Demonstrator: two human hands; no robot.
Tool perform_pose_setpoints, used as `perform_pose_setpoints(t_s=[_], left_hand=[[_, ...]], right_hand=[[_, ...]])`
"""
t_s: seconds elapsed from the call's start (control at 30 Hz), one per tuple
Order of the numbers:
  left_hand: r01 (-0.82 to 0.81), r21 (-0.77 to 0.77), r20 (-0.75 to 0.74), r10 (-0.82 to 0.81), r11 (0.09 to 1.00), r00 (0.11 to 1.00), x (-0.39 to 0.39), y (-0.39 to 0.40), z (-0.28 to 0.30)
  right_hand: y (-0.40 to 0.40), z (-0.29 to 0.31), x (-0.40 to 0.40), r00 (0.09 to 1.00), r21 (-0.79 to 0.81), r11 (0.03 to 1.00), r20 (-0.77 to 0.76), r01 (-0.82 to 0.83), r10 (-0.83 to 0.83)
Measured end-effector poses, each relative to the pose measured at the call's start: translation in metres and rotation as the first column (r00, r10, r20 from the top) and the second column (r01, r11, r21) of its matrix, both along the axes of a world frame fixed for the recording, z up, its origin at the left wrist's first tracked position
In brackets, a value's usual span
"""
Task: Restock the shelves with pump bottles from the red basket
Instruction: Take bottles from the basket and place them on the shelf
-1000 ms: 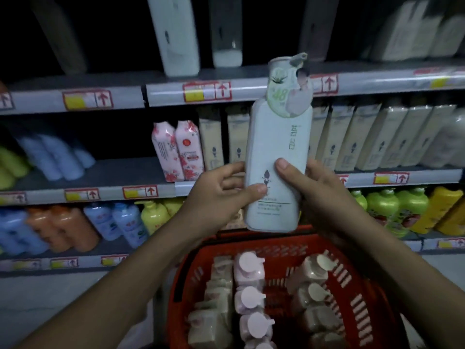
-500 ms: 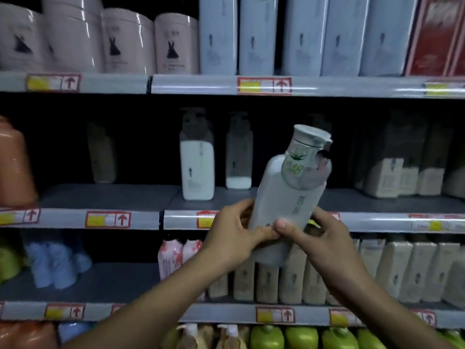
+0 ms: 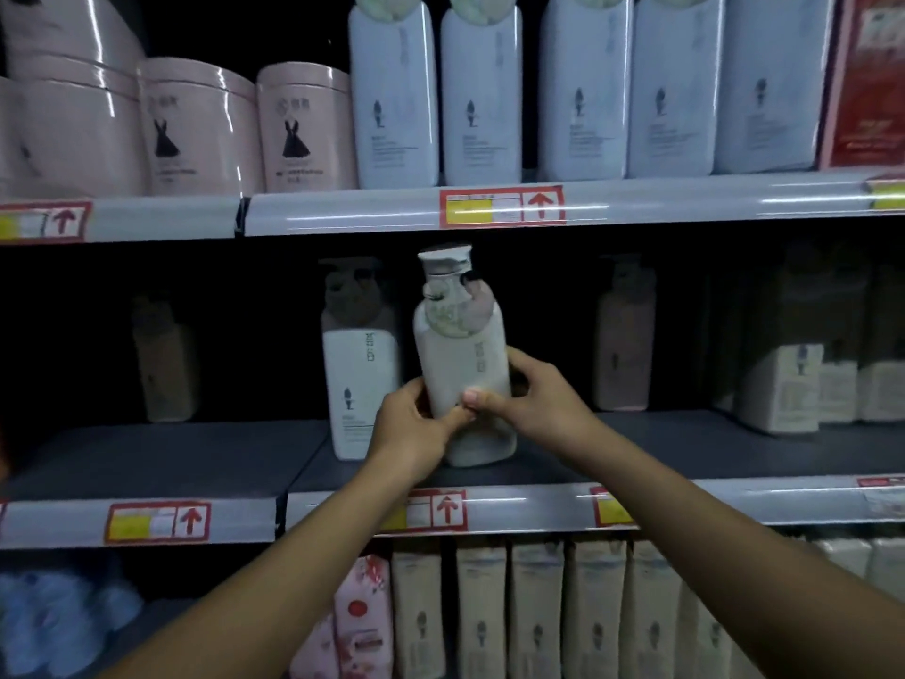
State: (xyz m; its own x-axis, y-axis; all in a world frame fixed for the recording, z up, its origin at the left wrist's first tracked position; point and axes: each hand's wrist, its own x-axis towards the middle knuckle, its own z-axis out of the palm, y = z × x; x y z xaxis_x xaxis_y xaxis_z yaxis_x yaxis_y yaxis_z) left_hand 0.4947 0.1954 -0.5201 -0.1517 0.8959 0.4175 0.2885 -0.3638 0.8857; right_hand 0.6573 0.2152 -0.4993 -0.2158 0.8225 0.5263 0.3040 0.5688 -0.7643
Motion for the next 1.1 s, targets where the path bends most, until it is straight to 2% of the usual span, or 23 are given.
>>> perform_pose_setpoints(t_s=[0.13,0.33,0.4,0.5,0.63,0.83,1.1], left_hand=[[-0.037,-0.047,-0.027,0.036,0.998,0.999,0.002,0.017,-0.001],[-0.065,-0.085,-0.213,0.046,0.994,0.976,0.018,0.02,0.011],[-0.111,-0.081,-0.291,0.083,0.991,0.953,0.02,0.014,0.009],[-0.245,0.018,-0.379,0.233,0.969,0.896,0.02,0.003,-0.004],[-0.33,0.083,-0.438,0.332,0.94,0.835,0.021,-0.002,-0.01],[-0.405,0.1,-0.51,0.397,0.909,0.763,0.017,0.011,-0.005],[-0.422,0.098,-0.504,0.411,0.901,0.759,0.014,0.027,-0.007]], right_hand=[[0.015,-0.004,0.0,0.997,-0.064,0.998,-0.07,-0.028,0.023],[0.02,-0.014,0.008,0.988,-0.104,0.994,-0.15,0.027,-0.043],[0.019,-0.019,0.013,0.99,-0.107,0.993,-0.122,0.053,-0.066],[0.019,-0.028,0.012,0.977,-0.092,0.973,-0.008,0.21,-0.211],[0.021,-0.032,0.006,0.95,-0.034,0.95,0.038,0.311,-0.309],[0.039,-0.037,-0.016,0.945,-0.014,0.945,0.01,0.326,-0.326],[0.048,-0.04,-0.029,0.933,-0.001,0.933,-0.006,0.361,-0.361]])
